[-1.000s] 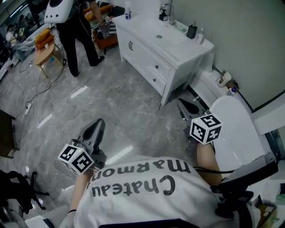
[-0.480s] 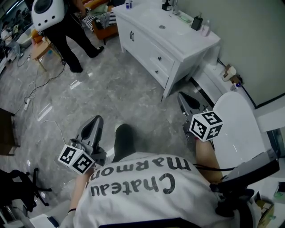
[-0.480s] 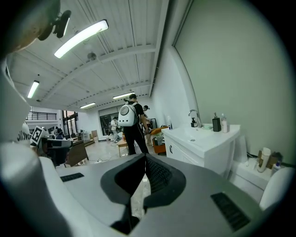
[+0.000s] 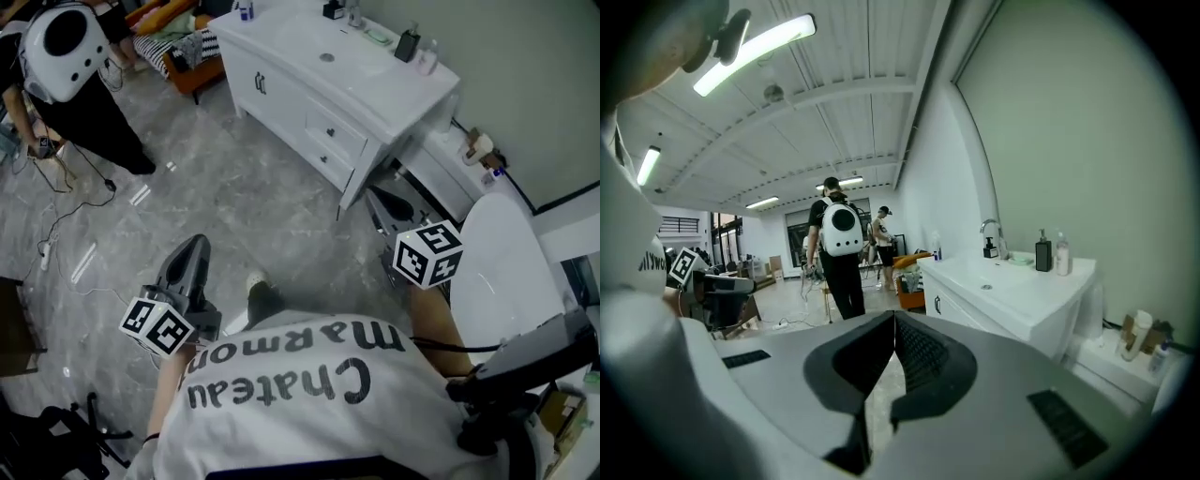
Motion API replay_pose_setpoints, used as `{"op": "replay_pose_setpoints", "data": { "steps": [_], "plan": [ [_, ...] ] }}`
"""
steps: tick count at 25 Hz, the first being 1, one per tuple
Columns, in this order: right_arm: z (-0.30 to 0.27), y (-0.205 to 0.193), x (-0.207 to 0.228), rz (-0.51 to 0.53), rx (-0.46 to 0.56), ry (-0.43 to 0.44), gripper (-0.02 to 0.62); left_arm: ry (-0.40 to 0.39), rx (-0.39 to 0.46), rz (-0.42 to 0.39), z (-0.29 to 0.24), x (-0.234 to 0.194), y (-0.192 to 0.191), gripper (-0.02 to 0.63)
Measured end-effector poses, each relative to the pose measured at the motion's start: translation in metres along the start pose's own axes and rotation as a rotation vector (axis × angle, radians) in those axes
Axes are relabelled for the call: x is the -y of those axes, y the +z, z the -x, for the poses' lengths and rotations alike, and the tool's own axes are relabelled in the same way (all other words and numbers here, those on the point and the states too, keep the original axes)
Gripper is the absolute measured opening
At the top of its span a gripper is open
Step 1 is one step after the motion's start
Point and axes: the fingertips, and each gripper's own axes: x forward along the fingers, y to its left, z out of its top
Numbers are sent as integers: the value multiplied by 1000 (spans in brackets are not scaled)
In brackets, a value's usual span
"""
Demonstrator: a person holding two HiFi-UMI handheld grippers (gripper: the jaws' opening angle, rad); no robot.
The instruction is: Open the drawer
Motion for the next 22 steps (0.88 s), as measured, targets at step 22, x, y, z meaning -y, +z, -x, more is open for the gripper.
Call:
{"op": "replay_pose_setpoints", "data": {
  "steps": [22],
  "plan": [
    [-178, 45, 54, -164, 59, -291, 11, -262, -93, -156, -175, -160, 114, 3]
  ]
}}
